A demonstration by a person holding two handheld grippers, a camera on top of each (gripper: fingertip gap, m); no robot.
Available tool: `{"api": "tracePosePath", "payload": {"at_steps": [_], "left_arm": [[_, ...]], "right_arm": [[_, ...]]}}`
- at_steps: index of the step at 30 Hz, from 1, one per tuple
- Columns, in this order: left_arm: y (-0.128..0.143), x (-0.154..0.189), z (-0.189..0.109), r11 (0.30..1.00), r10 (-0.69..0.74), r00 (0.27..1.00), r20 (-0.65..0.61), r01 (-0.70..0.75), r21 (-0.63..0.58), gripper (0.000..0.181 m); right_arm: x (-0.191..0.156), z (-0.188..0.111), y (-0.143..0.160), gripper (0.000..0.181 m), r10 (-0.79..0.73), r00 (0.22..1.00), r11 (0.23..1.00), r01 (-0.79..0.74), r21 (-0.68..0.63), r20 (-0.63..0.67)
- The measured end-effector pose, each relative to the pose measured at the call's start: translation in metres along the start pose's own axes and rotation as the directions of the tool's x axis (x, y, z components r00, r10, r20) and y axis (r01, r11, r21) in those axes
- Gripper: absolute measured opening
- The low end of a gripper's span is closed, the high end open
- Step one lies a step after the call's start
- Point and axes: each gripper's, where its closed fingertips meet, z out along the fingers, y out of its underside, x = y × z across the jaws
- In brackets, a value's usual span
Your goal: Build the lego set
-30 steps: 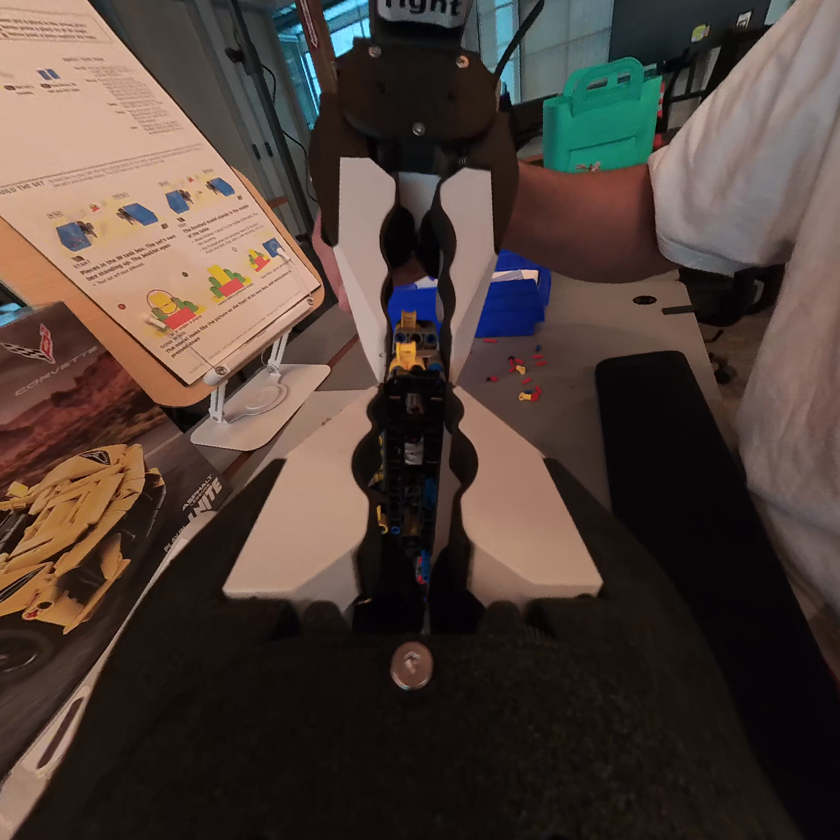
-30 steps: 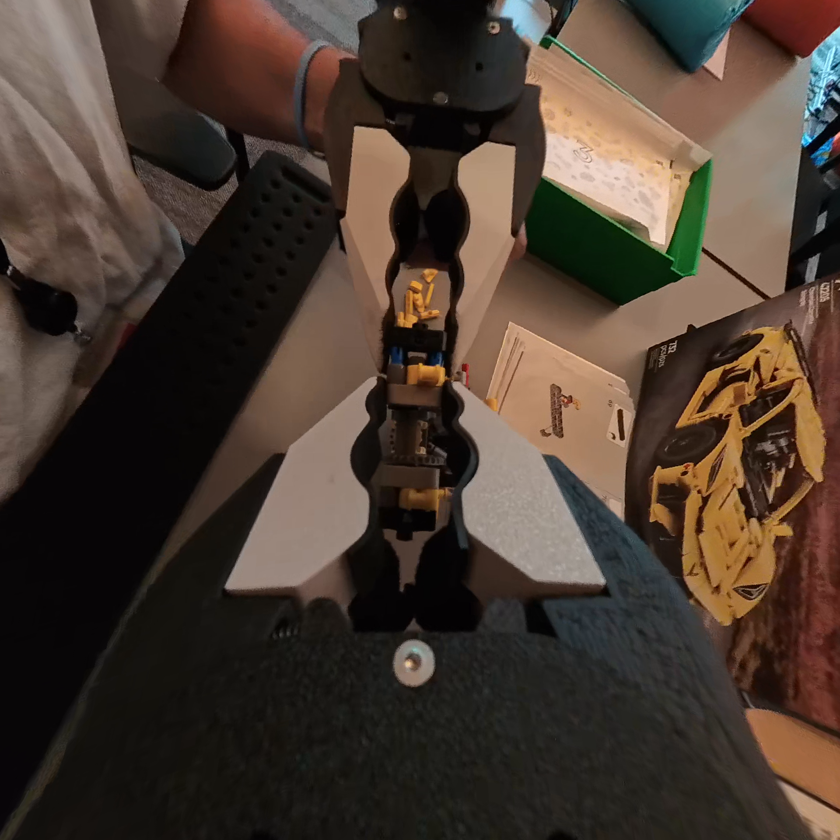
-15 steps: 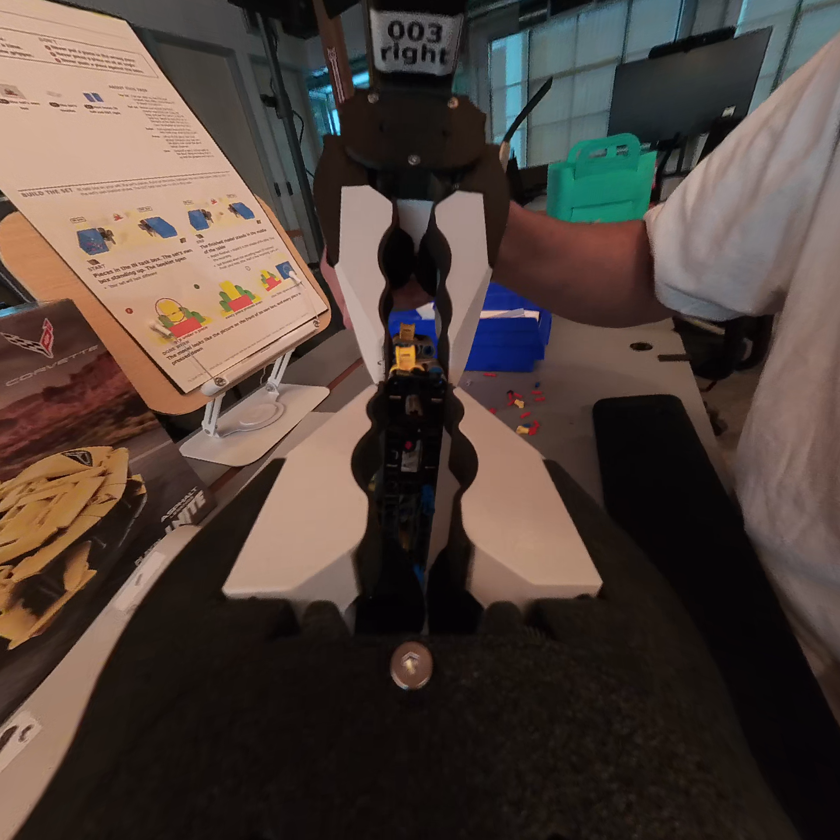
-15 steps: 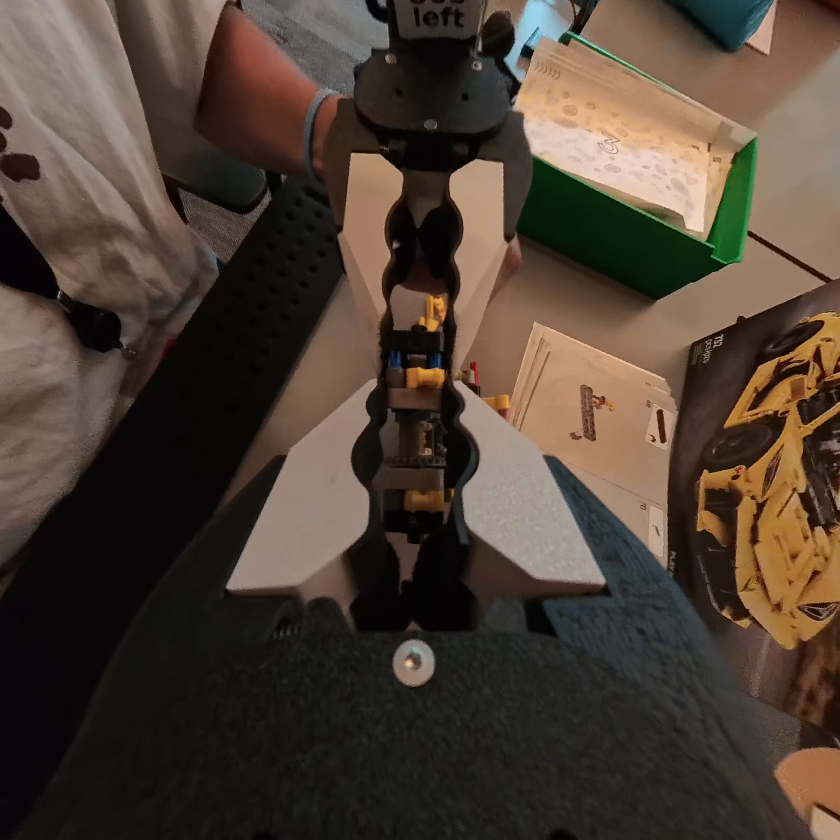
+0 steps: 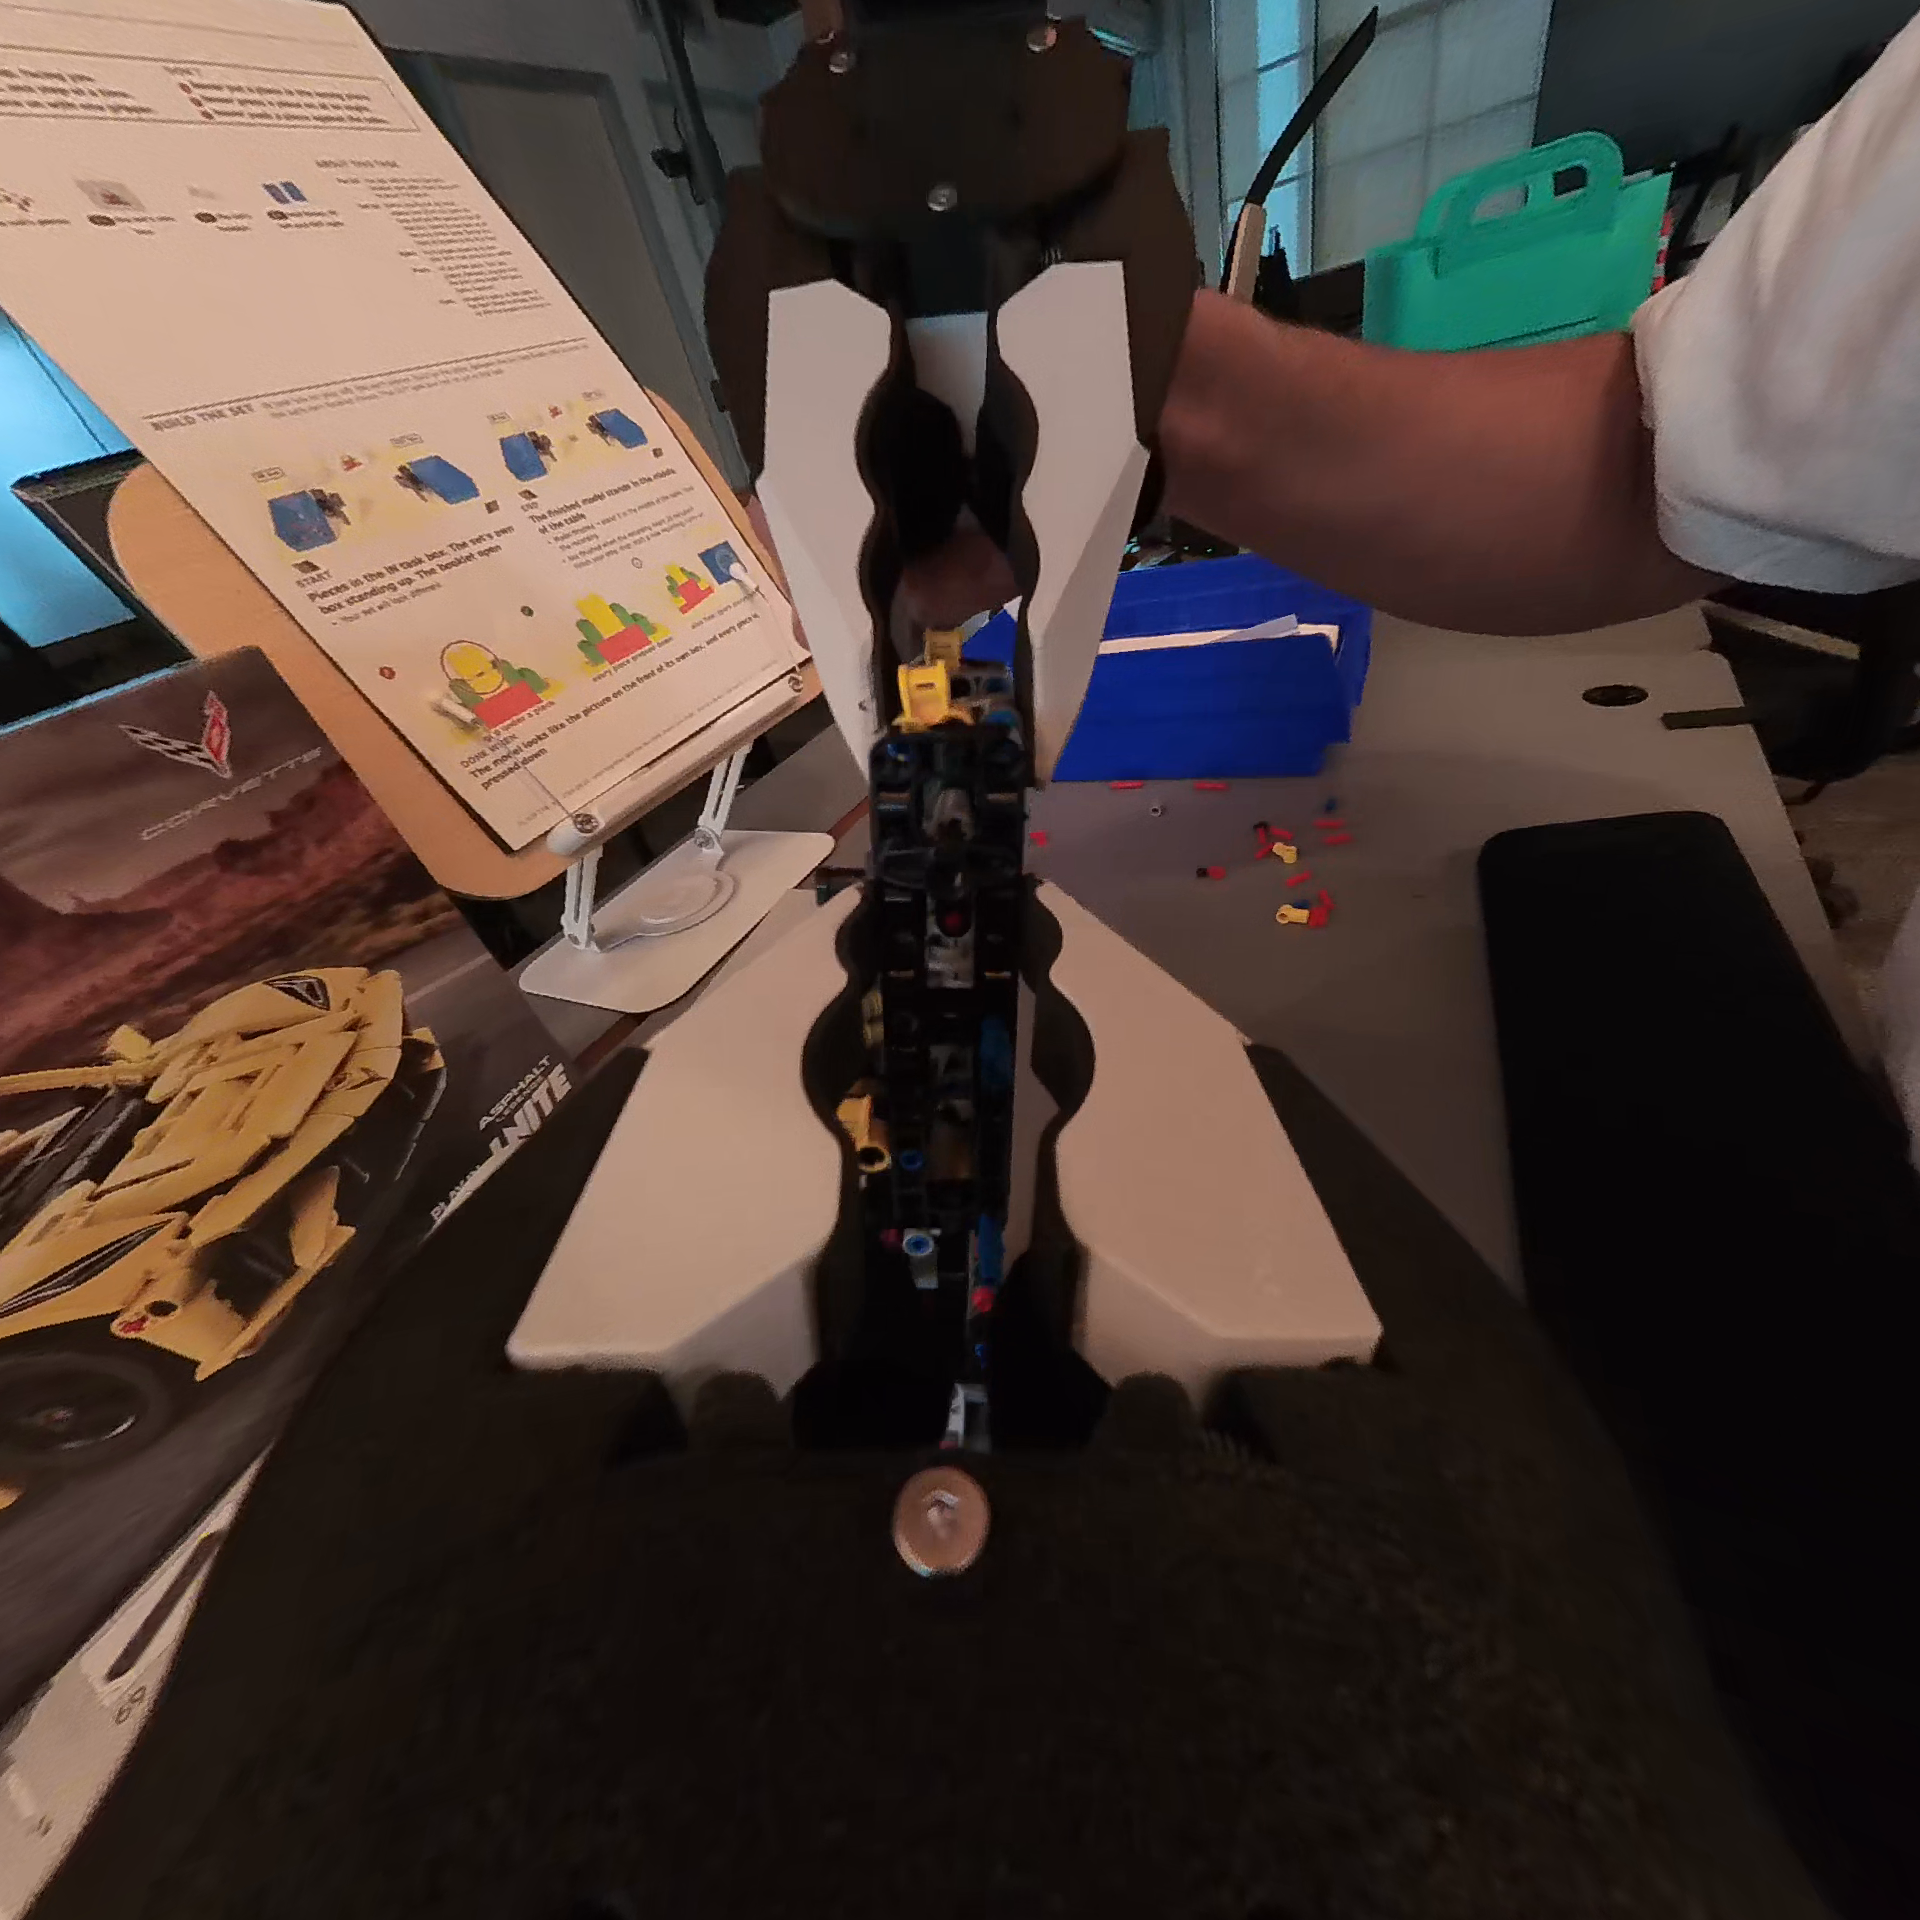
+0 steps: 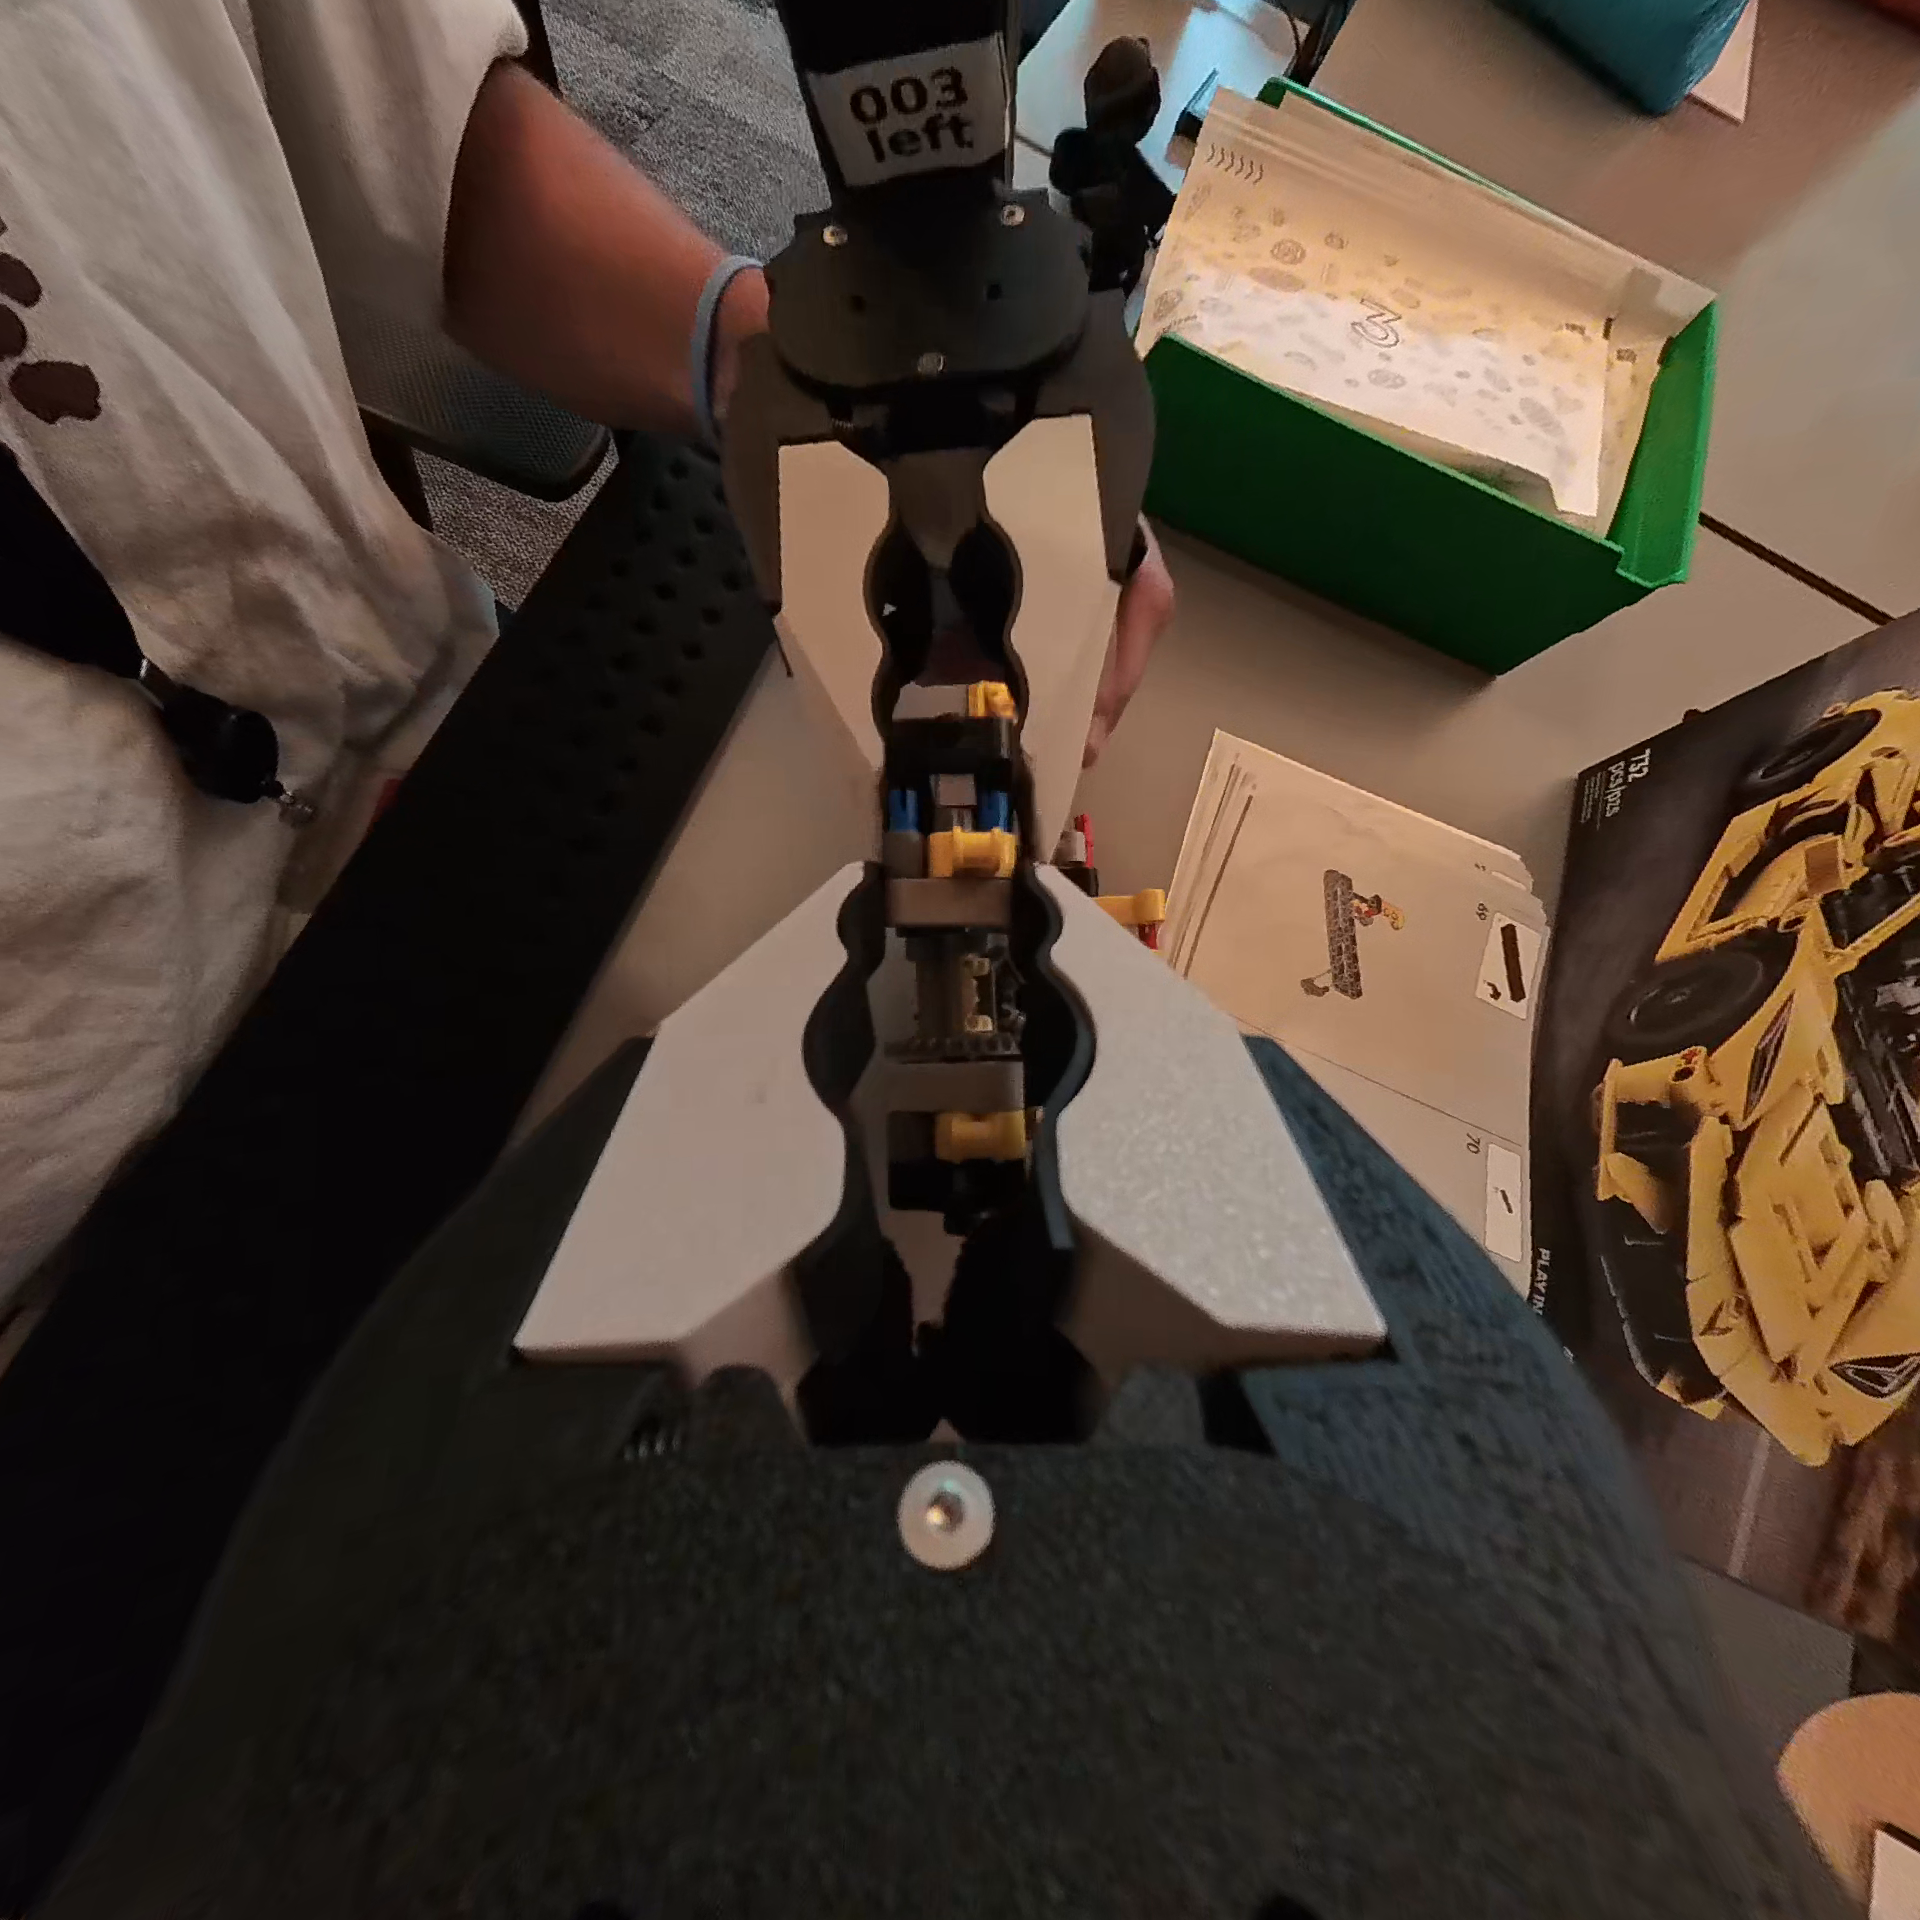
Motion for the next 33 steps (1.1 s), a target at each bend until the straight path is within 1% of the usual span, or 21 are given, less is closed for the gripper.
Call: {"api": "tracePosePath", "payload": {"at_steps": [4,10,12,13,15,16,18,20,23,26,28,30,31,33], "left_arm": [[0.001,0.002,-0.001,0.999,0.021,0.999,-0.033,-0.022,-0.037,0.026],[0.005,0.003,-0.003,0.982,0.036,0.993,-0.11,-0.056,-0.183,0.026],[0.007,0.002,-0.002,0.973,0.044,0.991,-0.126,-0.071,-0.218,0.026],[0.009,0.001,-0.002,0.967,0.057,0.99,-0.13,-0.087,-0.239,0.026],[0.024,-0.001,0.003,0.941,0.116,0.986,-0.121,-0.148,-0.304,0.025],[0.029,-0.001,0.005,0.933,0.143,0.983,-0.117,-0.174,-0.315,0.026],[0.032,0.003,0.007,0.944,0.111,0.985,-0.133,-0.146,-0.297,0.026],[0.031,0.008,0.011,0.948,0.117,0.984,-0.135,-0.151,-0.281,0.026],[0.025,0.019,0.014,0.972,0.097,0.985,-0.14,-0.124,-0.2,0.026],[0.021,0.028,0.018,0.985,0.118,0.987,-0.105,-0.13,-0.112,0.027],[0.018,0.034,0.02,0.994,0.083,0.994,-0.077,-0.088,-0.064,0.027],[0.013,0.041,0.02,0.999,0.046,0.997,-0.064,-0.046,-0.011,0.026],[0.014,0.047,0.018,0.999,0.035,0.997,-0.074,-0.035,-0.003,0.026],[0.017,0.049,0.015,1.0,0.003,0.998,-0.064,-0.003,0.013,0.026]], "right_arm": [[-0.002,0.004,-0.003,0.024,0.005,1.0,1.0,-0.006,0.012,0.024],[-0.005,0.007,-0.005,0.024,0.009,0.998,1.0,-0.009,0.008,0.057],[-0.004,0.007,-0.005,0.023,-0.004,0.999,1.0,0.004,0.001,0.045],[-0.003,0.008,-0.004,0.023,-0.004,0.999,1.0,0.004,-0.008,0.039],[-0.001,0.014,0.003,0.024,-0.027,1.0,0.998,0.027,-0.052,0.013],[-0.001,0.017,0.006,0.024,-0.039,0.999,0.997,0.038,-0.063,-0.003],[-0.003,0.018,0.004,0.024,-0.045,0.999,0.997,0.045,-0.058,-0.008],[-0.005,0.015,0.005,0.024,-0.073,0.997,0.992,0.071,-0.103,-0.014],[-0.013,0.012,0.004,0.024,-0.071,0.997,0.99,0.068,-0.121,-0.017],[-0.022,0.008,0.006,0.024,-0.049,0.999,0.994,0.047,-0.097,-0.021],[-0.028,0.008,0.007,0.024,-0.044,0.999,0.996,0.042,-0.081,-0.02],[-0.038,0.013,0.006,0.024,-0.05,0.999,0.995,0.051,-0.081,0.009],[-0.044,0.017,0.006,0.024,-0.065,0.997,0.993,0.068,-0.095,0.037],[-0.047,0.022,0.006,0.024,-0.083,0.995,0.988,0.09,-0.129,0.052]]}}
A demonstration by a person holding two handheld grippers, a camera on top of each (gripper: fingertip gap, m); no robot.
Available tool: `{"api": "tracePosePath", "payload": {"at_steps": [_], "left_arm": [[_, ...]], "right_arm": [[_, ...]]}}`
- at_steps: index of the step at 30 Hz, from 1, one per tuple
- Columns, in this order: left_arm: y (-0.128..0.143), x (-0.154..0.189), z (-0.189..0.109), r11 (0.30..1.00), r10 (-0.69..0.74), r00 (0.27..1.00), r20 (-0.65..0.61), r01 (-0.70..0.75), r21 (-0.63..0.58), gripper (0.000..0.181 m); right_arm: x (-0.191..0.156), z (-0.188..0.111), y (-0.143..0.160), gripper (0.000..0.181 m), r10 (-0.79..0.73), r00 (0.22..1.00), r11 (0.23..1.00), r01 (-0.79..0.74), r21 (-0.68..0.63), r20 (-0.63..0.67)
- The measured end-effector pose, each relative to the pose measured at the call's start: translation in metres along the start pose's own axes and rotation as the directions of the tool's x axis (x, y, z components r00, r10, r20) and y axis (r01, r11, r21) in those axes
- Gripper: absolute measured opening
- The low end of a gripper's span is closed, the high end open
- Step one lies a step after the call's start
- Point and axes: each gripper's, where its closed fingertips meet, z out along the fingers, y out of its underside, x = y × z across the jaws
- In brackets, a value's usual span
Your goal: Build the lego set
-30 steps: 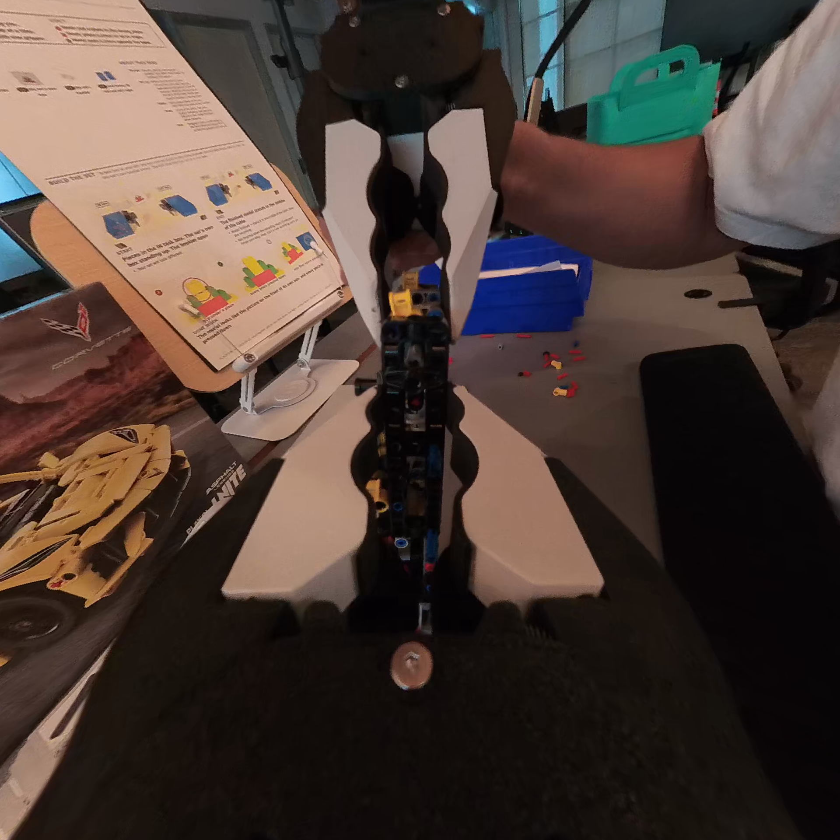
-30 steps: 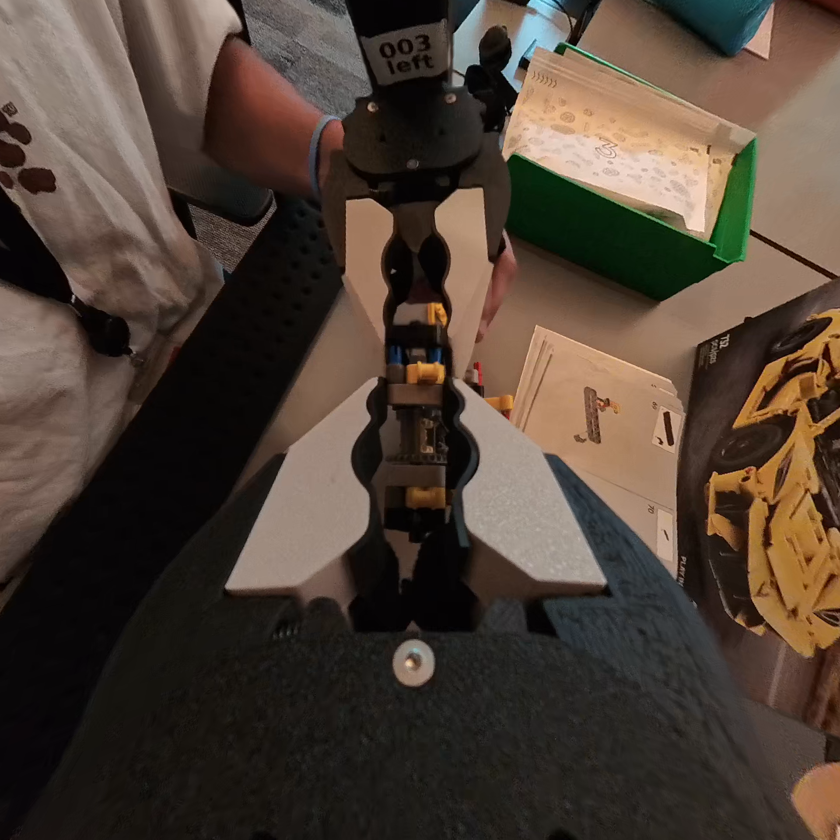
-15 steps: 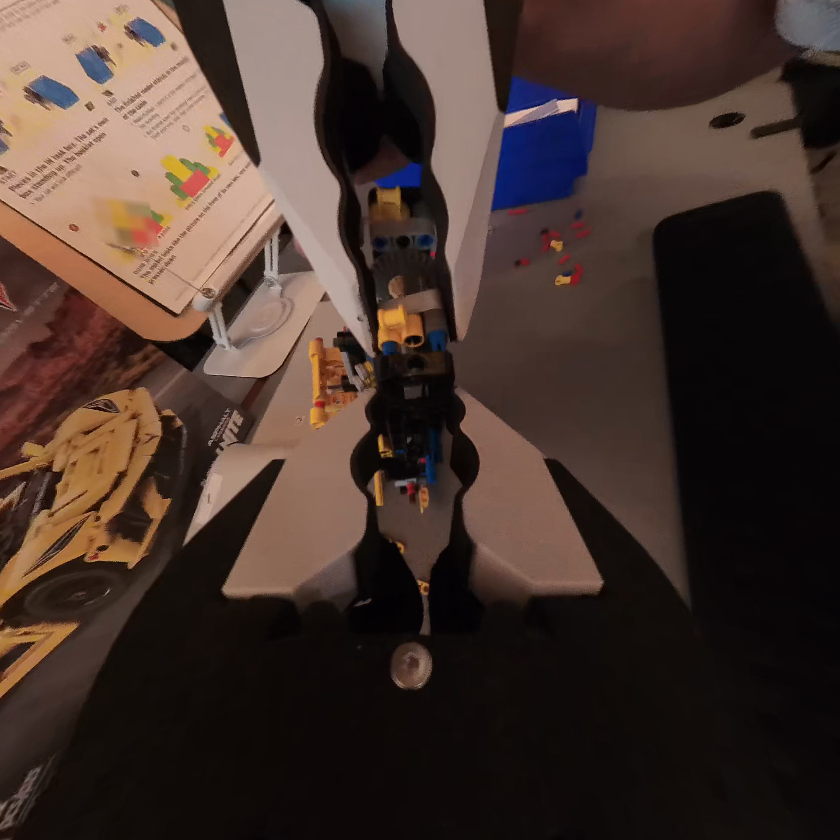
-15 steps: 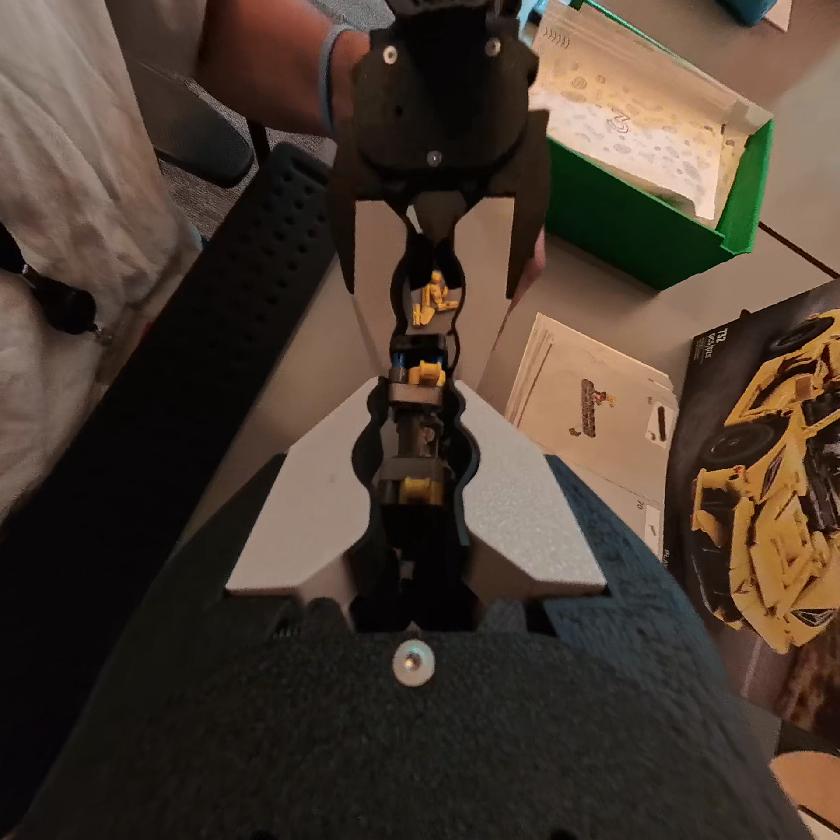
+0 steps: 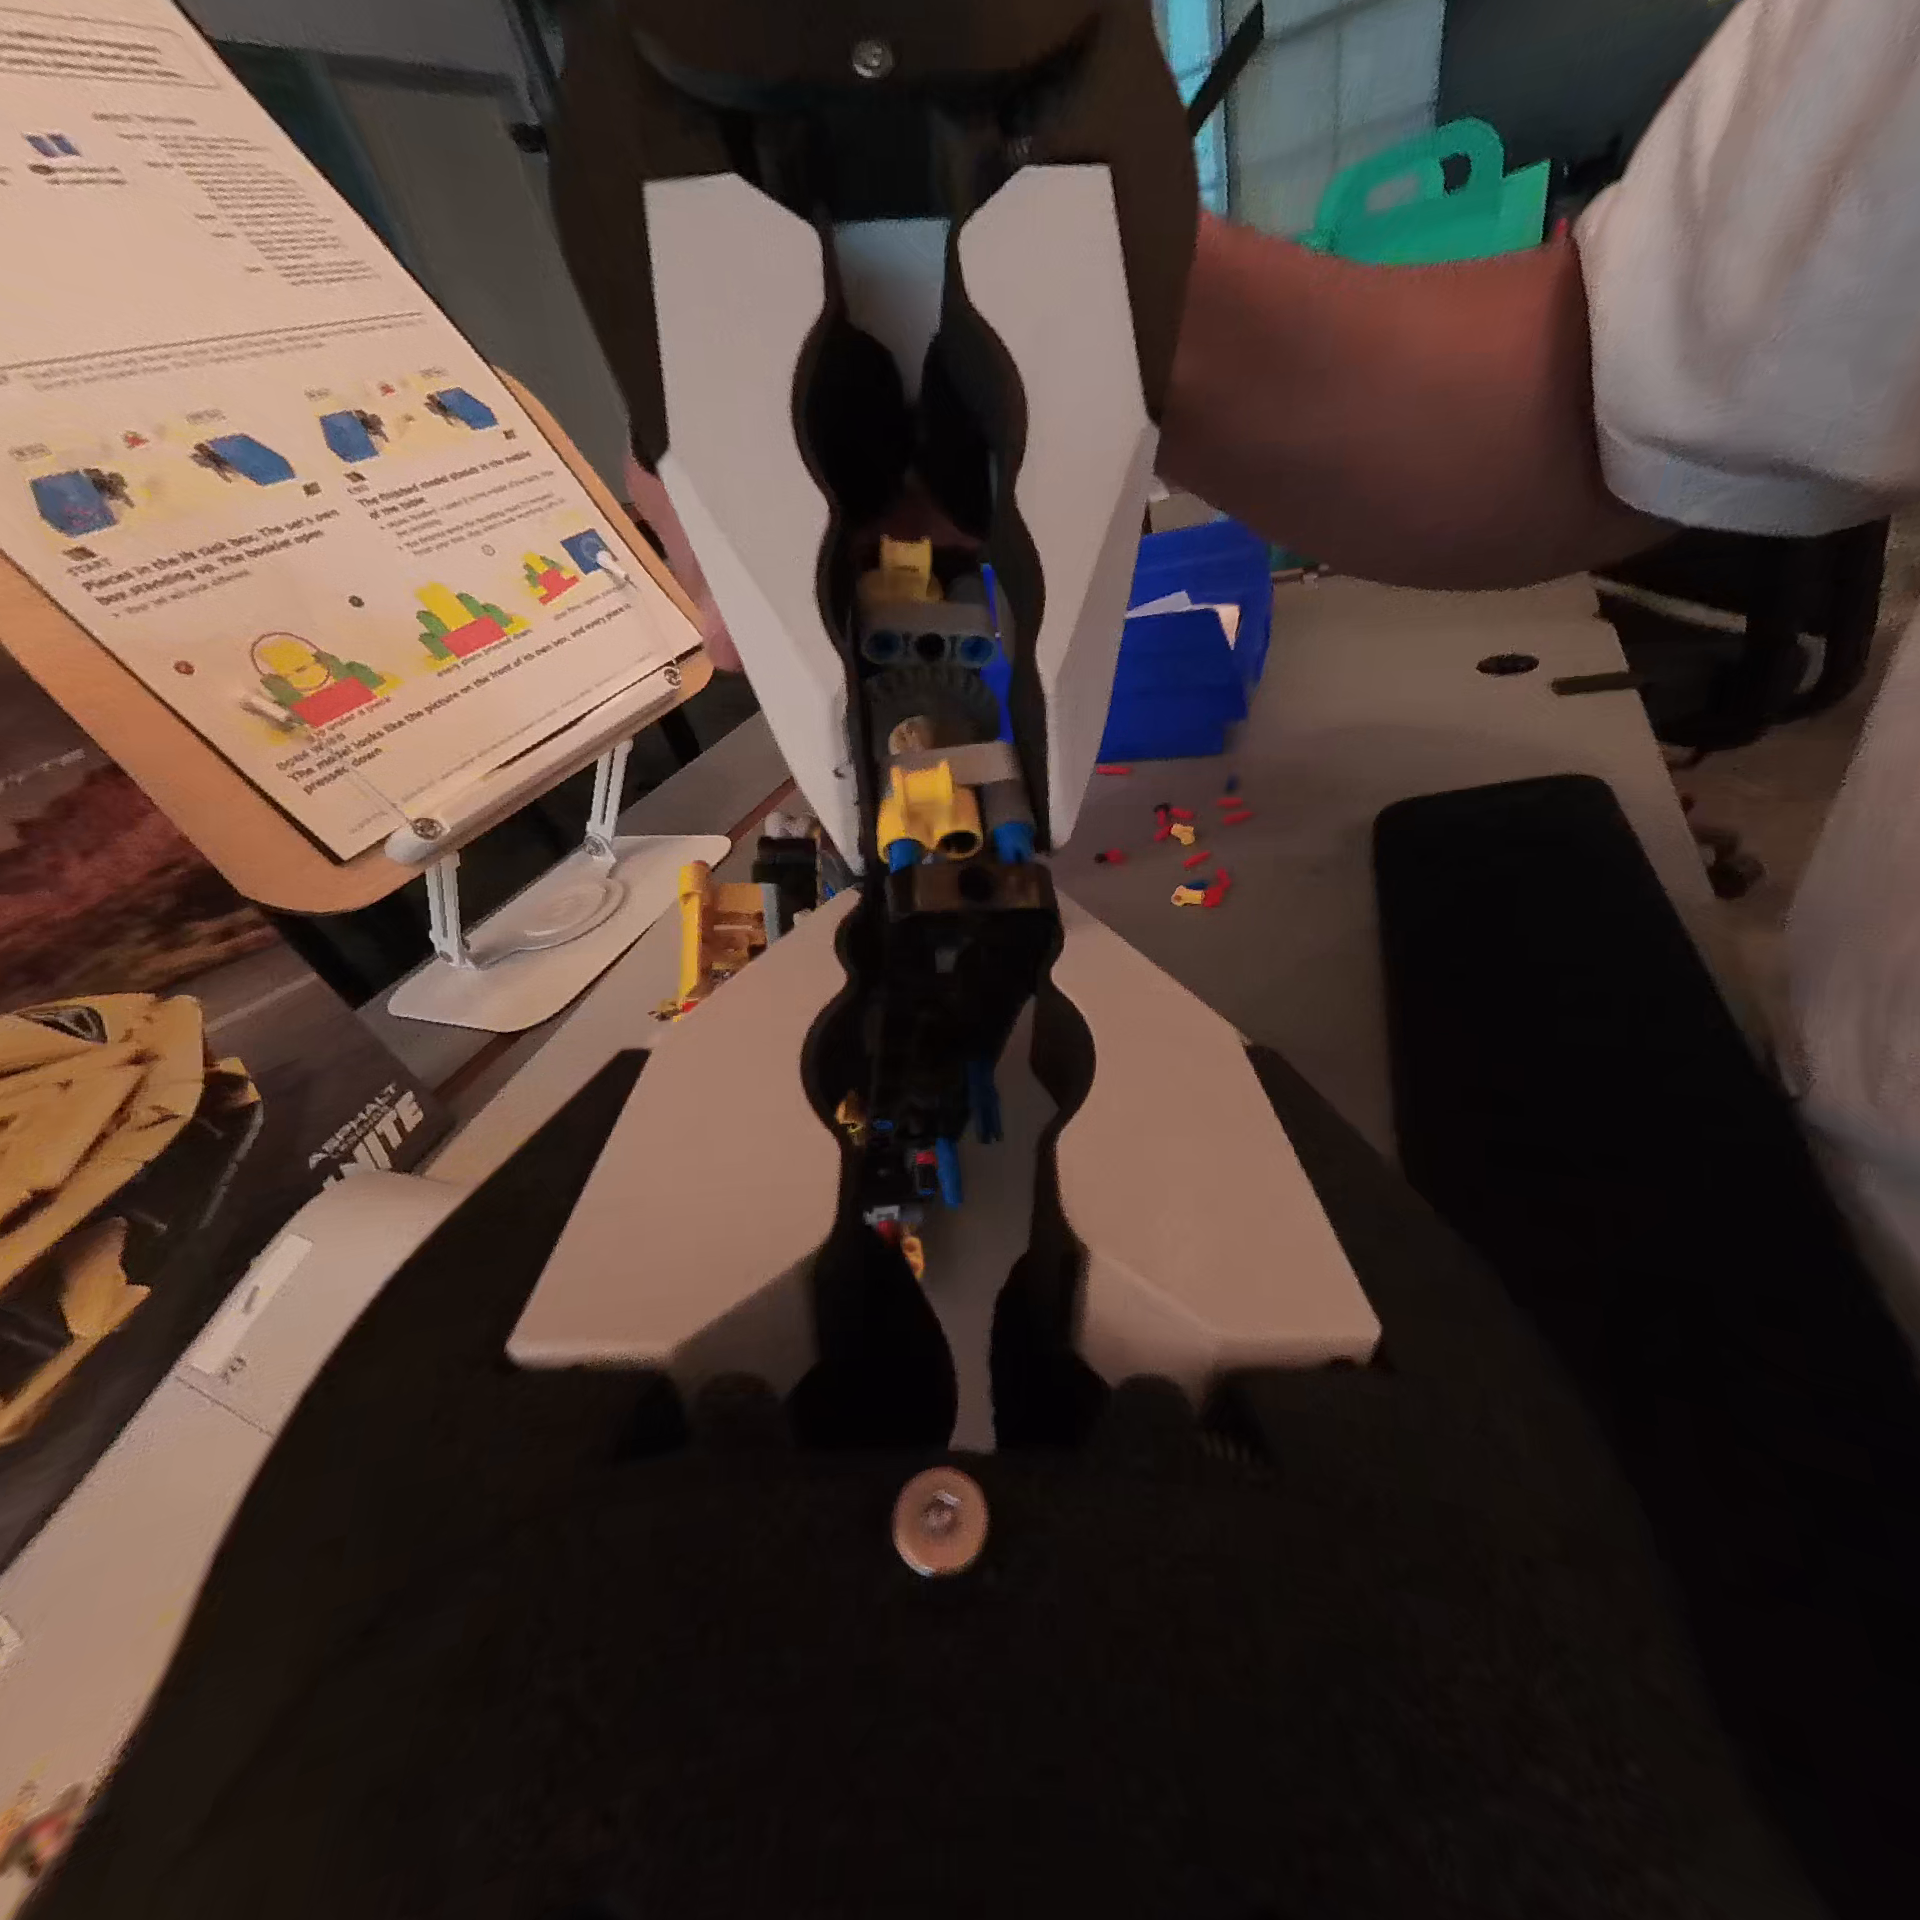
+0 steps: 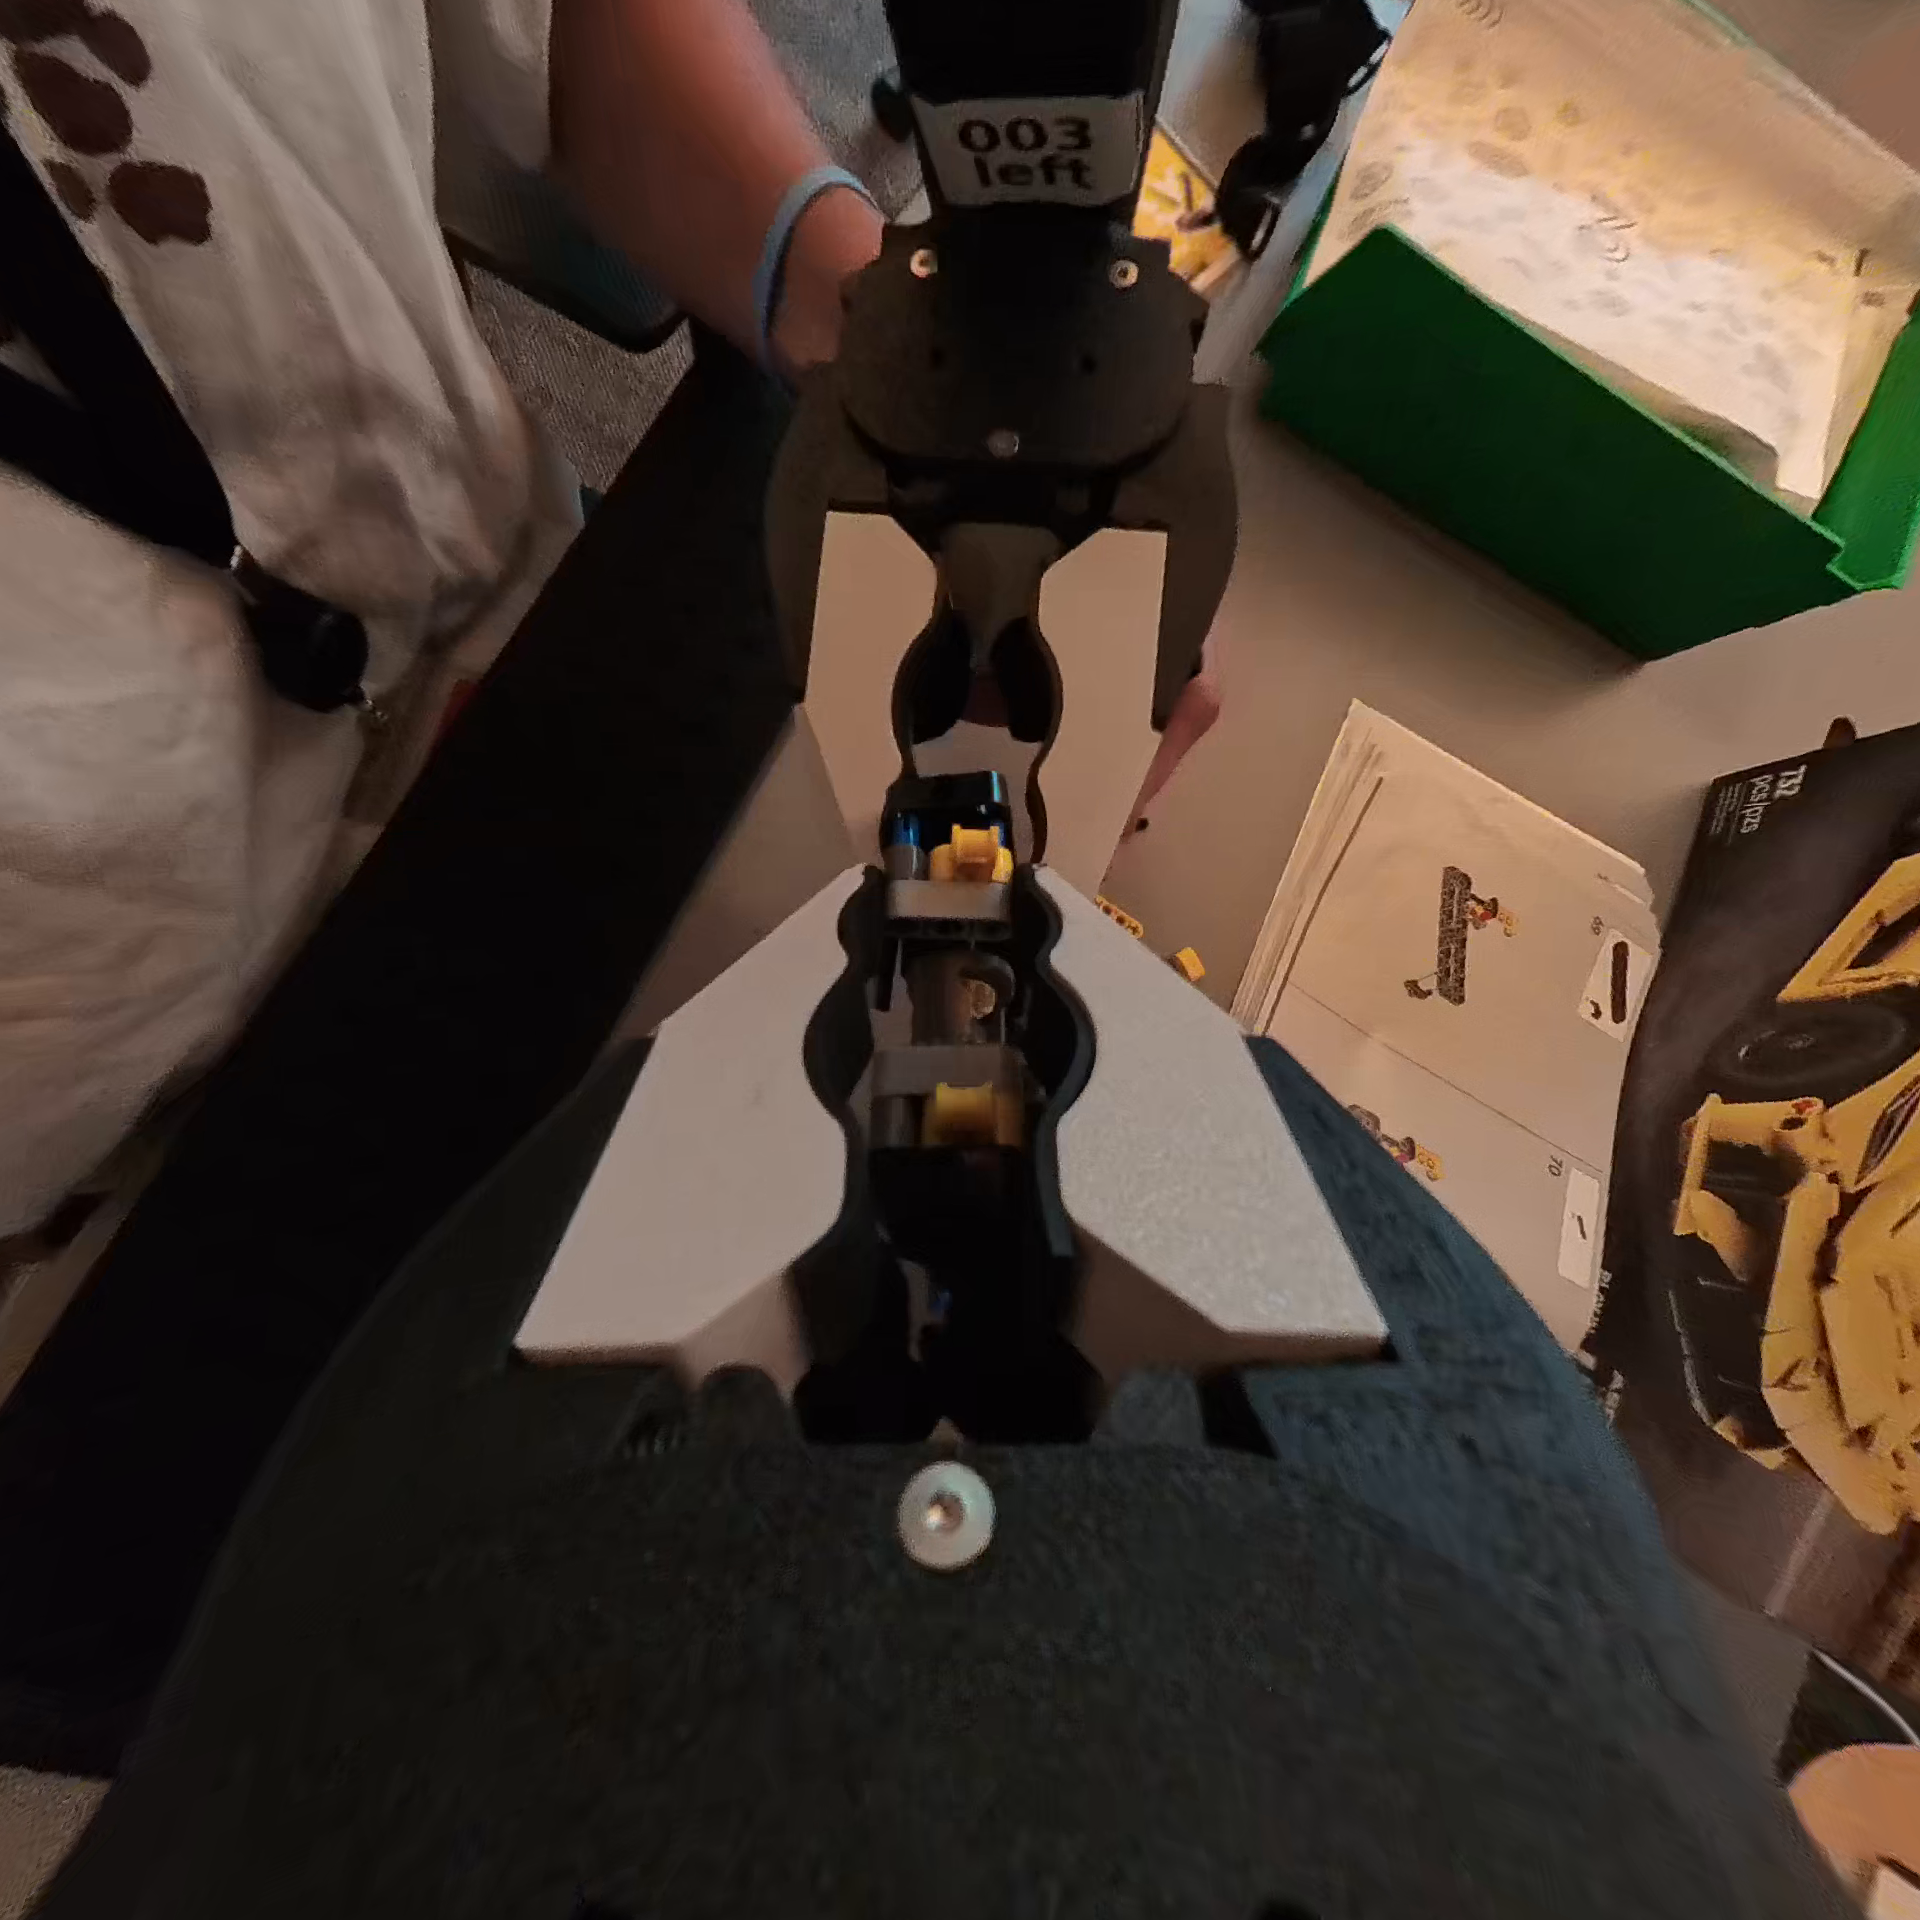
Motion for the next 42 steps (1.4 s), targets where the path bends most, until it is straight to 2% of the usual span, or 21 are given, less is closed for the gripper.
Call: {"api": "tracePosePath", "payload": {"at_steps": [6,10,13,15,16,18,21,22,23,25,28,30,37,42], "left_arm": [[0.006,0.002,-0.008,0.998,0.006,0.999,0.04,-0.009,0.056,0.025],[0.008,0.003,-0.004,0.992,-0.043,0.995,0.094,0.031,0.121,0.025],[0.007,0.003,-0.002,0.99,-0.062,0.991,0.116,0.047,0.13,0.025],[0.005,0.004,-0.002,0.989,-0.076,0.99,0.118,0.06,0.139,0.025],[0.004,0.003,0.0,0.989,-0.077,0.989,0.128,0.06,0.137,0.025],[0.002,0.003,0.003,0.988,-0.089,0.985,0.148,0.068,0.138,0.025],[-0.001,0.005,0.01,0.99,-0.084,0.98,0.183,0.062,0.127,0.025],[-0.002,0.006,0.014,0.991,-0.084,0.977,0.196,0.061,0.12,0.024],[-0.003,0.008,0.017,0.992,-0.082,0.975,0.208,0.059,0.115,0.024],[-0.004,0.013,0.025,0.995,-0.062,0.969,0.238,0.041,0.092,0.025],[-0.005,0.025,0.036,0.999,-0.004,0.966,0.26,-0.009,0.049,0.024],[-0.004,0.034,0.043,0.998,0.051,0.964,0.262,-0.059,0.019,0.024],[0.001,0.057,0.061,0.986,0.164,0.956,0.242,-0.152,-0.067,0.025],[0.005,0.067,0.073,0.991,0.128,0.976,0.175,-0.118,-0.068,0.027]], "right_arm": [[0.0,0.014,-0.004,0.024,0.011,1.0,0.996,-0.01,-0.088,0.019],[0.0,0.021,0.0,0.029,0.019,0.999,0.991,-0.024,-0.13,-0.043],[0.005,0.018,0.001,0.042,0.052,0.987,0.986,-0.074,-0.147,-0.153],[0.009,0.008,-0.001,0.05,0.115,0.957,0.983,-0.148,-0.107,-0.266],[0.01,0.0,-0.004,0.051,0.164,0.927,0.977,-0.199,-0.072,-0.336],[0.002,-0.021,-0.019,0.05,0.288,0.848,0.956,-0.28,0.086,-0.446],[-0.018,-0.045,-0.018,0.046,0.517,0.643,0.856,-0.393,0.336,-0.565],[-0.022,-0.048,-0.012,0.045,0.588,0.546,0.809,-0.417,0.415,-0.597],[-0.027,-0.044,-0.008,0.045,0.635,0.481,0.772,-0.421,0.476,-0.605],[-0.033,-0.038,0.006,0.049,0.626,0.359,0.772,-0.411,0.485,-0.692],[-0.038,-0.032,0.017,0.05,0.501,0.303,0.841,-0.39,0.374,-0.811],[-0.041,-0.024,0.024,0.05,0.459,0.317,0.857,-0.404,0.319,-0.83],[-0.054,-0.03,0.047,0.036,0.414,0.273,0.863,-0.422,0.279,-0.868],[-0.063,-0.036,0.058,0.034,0.438,0.188,0.853,-0.394,0.341,-0.879]]}}
